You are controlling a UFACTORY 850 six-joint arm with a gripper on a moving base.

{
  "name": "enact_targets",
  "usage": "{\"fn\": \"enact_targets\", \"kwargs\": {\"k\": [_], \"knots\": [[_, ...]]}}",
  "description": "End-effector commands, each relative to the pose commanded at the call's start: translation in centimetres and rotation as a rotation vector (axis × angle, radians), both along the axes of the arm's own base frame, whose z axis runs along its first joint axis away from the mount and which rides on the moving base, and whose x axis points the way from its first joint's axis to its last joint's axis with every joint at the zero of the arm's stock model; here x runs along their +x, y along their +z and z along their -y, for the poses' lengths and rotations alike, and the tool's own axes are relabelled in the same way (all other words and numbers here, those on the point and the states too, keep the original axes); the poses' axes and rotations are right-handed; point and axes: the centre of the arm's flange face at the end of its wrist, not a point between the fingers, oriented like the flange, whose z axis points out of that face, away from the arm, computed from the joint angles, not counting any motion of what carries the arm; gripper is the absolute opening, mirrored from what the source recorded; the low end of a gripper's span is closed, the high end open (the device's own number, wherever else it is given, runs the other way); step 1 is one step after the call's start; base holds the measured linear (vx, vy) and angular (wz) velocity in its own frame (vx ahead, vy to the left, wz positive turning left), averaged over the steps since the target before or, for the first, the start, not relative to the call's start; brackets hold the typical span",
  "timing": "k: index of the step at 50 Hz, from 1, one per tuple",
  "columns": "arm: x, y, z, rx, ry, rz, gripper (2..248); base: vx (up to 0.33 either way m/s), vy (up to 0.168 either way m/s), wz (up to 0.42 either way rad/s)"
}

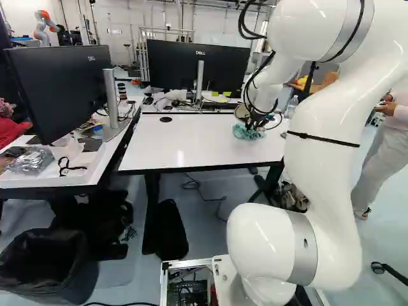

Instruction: Clean the table with the green towel

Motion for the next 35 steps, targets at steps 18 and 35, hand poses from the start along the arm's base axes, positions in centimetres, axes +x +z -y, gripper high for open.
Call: {"fn": "enact_targets", "kwargs": {"k": [18, 35], "knots": [[0.5, 0.0, -3.2, 0.001, 0.054, -0.003, 46, 0.000, 0.000, 0.000], [0.0, 0.1, -5.0, 0.002, 0.083, -0.007, 46, 0.000, 0.000, 0.000]]}}
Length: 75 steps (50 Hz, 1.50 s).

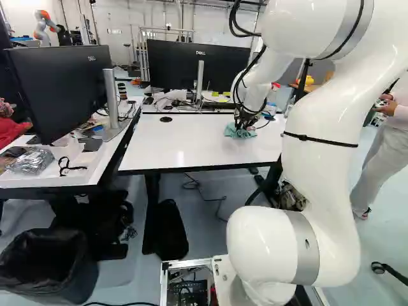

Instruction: Clean the table with the green towel

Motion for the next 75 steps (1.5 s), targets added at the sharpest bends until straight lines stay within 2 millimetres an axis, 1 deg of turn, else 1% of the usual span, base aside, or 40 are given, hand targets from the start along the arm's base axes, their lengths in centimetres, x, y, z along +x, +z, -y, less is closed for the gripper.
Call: {"fn": "enact_targets", "kwargs": {"k": [15, 20, 29, 44, 57, 75], "knots": [[-0.5, 1.6, -0.1, -0.006, 0.000, 0.025, 46, 0.000, 0.000, 0.000], [-0.6, 2.2, -0.5, -0.009, 0.006, 0.035, 46, 0.000, 0.000, 0.000], [-0.7, 3.4, -1.9, -0.013, 0.030, 0.055, 46, 0.000, 0.000, 0.000], [-1.4, 5.3, -4.6, -0.018, 0.075, 0.085, 46, 0.000, 0.000, 0.000], [-2.3, 5.3, -6.8, -0.015, 0.113, 0.081, 46, 0.000, 0.000, 0.000], [-4.9, 5.4, -9.4, -0.012, 0.156, 0.074, 46, 0.000, 0.000, 0.000]]}}
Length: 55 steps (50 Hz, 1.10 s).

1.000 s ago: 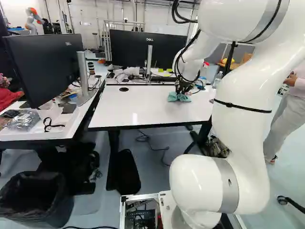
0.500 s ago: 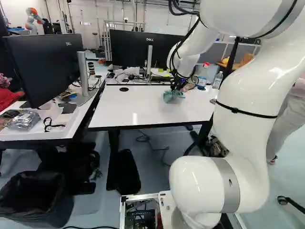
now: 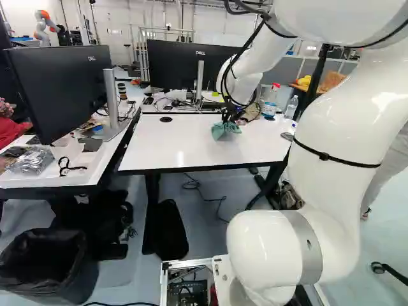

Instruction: Clean the table with the green towel

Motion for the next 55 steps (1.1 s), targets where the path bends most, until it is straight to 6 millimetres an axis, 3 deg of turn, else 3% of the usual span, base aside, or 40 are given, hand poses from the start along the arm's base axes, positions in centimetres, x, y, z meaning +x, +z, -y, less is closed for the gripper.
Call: {"fn": "enact_targets", "kwargs": {"k": [12, 36, 55], "knots": [[-2.0, 0.0, -1.2, 0.000, 0.021, -0.004, 46, 0.000, 0.000, 0.000], [-2.1, 0.1, -1.2, 0.000, 0.021, -0.001, 46, 0.000, 0.000, 0.000], [-1.6, 2.2, 1.3, -0.004, -0.029, 0.043, 46, 0.000, 0.000, 0.000]]}}
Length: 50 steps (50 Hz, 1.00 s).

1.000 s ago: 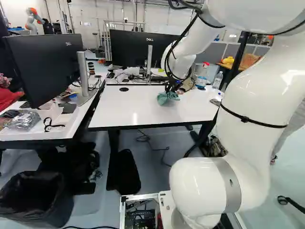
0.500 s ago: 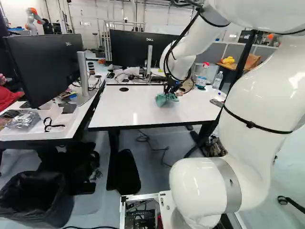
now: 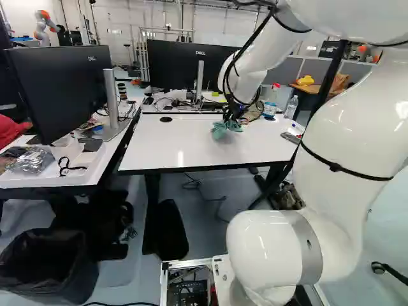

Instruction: Clean the table with the green towel

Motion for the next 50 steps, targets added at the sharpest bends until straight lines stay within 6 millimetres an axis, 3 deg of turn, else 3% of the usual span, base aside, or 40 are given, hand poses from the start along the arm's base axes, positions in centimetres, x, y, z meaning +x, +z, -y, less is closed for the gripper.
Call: {"fn": "enact_targets", "kwargs": {"k": [14, 50], "knots": [[-0.1, 1.7, 2.3, -0.005, -0.046, 0.035, 46, 0.000, 0.000, 0.000], [0.8, 1.3, 8.4, -0.006, -0.160, 0.030, 46, 0.000, 0.000, 0.000]]}}
